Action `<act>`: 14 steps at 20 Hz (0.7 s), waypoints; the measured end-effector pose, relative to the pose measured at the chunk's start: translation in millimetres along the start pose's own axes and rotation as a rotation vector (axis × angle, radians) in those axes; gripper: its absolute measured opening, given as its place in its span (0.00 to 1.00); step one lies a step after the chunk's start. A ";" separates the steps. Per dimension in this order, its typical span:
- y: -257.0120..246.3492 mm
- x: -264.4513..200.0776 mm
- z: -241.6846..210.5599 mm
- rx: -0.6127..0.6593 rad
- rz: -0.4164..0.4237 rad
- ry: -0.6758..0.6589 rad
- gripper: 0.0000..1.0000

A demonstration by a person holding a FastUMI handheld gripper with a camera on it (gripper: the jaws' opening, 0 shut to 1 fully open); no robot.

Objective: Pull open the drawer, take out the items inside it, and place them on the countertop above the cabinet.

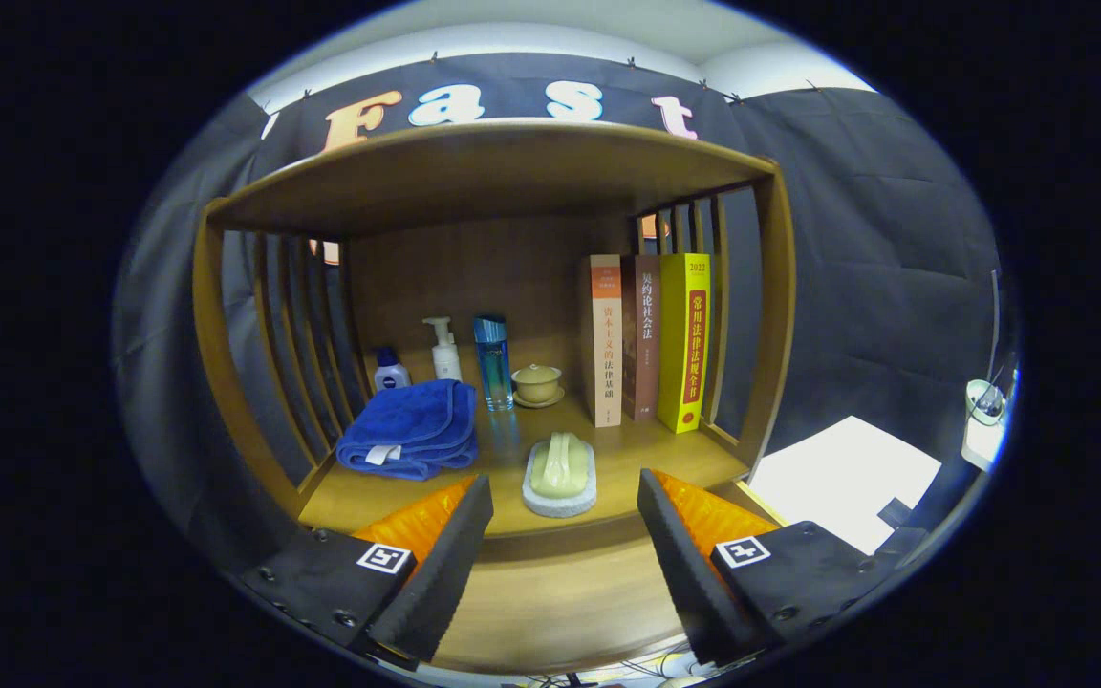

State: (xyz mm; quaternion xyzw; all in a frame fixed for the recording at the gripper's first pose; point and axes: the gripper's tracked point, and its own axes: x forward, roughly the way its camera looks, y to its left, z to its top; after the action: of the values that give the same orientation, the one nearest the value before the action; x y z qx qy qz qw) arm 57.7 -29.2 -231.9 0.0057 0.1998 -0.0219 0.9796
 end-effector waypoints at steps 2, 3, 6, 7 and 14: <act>-2.7 -20.6 -3.0 -0.009 0.003 -0.025 0.95; -4.3 -31.5 -6.3 -0.018 0.002 -0.038 0.96; -5.4 -60.4 -16.2 -0.038 0.008 -0.076 0.98; -7.2 -69.5 -20.3 -0.034 0.004 -0.091 0.98; -10.2 -117.7 -70.8 0.008 0.009 -0.133 1.00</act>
State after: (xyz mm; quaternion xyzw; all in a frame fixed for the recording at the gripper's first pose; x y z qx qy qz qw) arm -78.6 -33.2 -251.0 0.0090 0.1342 -0.0187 0.9907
